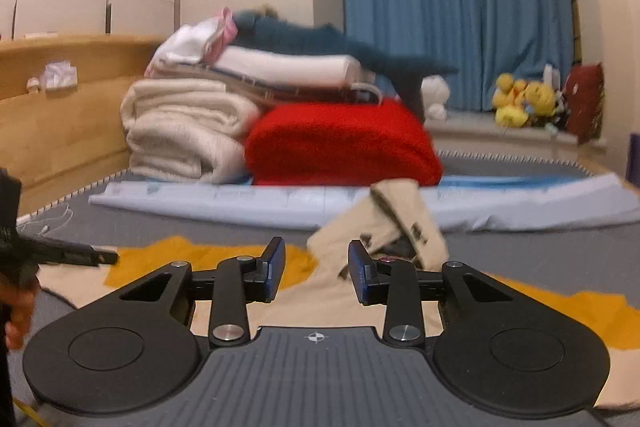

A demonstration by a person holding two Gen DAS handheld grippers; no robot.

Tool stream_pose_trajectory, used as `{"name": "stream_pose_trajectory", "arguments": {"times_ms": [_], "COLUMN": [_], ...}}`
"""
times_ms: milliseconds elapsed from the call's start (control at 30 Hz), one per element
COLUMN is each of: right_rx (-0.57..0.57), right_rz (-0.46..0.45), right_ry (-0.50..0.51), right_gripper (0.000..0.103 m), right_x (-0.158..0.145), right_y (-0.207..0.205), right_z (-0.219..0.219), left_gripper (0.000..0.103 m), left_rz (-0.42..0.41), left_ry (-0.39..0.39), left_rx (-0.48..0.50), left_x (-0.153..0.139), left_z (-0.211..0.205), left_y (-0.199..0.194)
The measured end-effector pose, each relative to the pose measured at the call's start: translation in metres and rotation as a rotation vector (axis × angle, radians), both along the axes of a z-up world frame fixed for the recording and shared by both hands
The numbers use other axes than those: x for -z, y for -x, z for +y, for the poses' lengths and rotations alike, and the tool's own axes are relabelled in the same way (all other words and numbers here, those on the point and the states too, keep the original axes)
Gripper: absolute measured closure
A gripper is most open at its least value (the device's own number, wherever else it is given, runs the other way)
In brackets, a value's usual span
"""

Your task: Fold large clothes

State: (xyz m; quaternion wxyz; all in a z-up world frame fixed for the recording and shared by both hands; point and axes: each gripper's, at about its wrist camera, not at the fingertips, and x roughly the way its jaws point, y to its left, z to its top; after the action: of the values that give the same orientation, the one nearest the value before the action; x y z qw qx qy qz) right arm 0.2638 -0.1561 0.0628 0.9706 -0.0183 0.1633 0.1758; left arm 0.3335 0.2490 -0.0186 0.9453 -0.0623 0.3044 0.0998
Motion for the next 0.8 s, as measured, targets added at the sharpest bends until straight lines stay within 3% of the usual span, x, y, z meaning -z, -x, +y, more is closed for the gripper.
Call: {"name": "stream_pose_trajectory", "arguments": {"times_ms": [167,333,600,800], "right_rx": [-0.030,-0.024,0.035,0.013], "right_rz": [0.045,0.078,0.031,0.090], "right_ry": [0.000,-0.005,0.037,0.067], "right_gripper": [0.053,0.053,0.053,0.047], "right_x": [0.013,0.024,0.038,0.049], "right_y": [-0.023,-0.039,-0.052,-0.062], "right_z": [0.010,0.007,0.002,0.001], "left_gripper": [0.049,0.049,0.040,0.040], "left_rz": [0.063,0.087,0.084,0.069], "left_ry": [0.059,0.104,0.331,0.440], "left_rx": [-0.135,-0.242,-0.408,-0.604], "left_x": [0.022,0.033,0.048,0.060], "left_z": [0.069,0.136,0.238,0.296], "left_y": [-0.006,-0.003,0.023,0.055]}}
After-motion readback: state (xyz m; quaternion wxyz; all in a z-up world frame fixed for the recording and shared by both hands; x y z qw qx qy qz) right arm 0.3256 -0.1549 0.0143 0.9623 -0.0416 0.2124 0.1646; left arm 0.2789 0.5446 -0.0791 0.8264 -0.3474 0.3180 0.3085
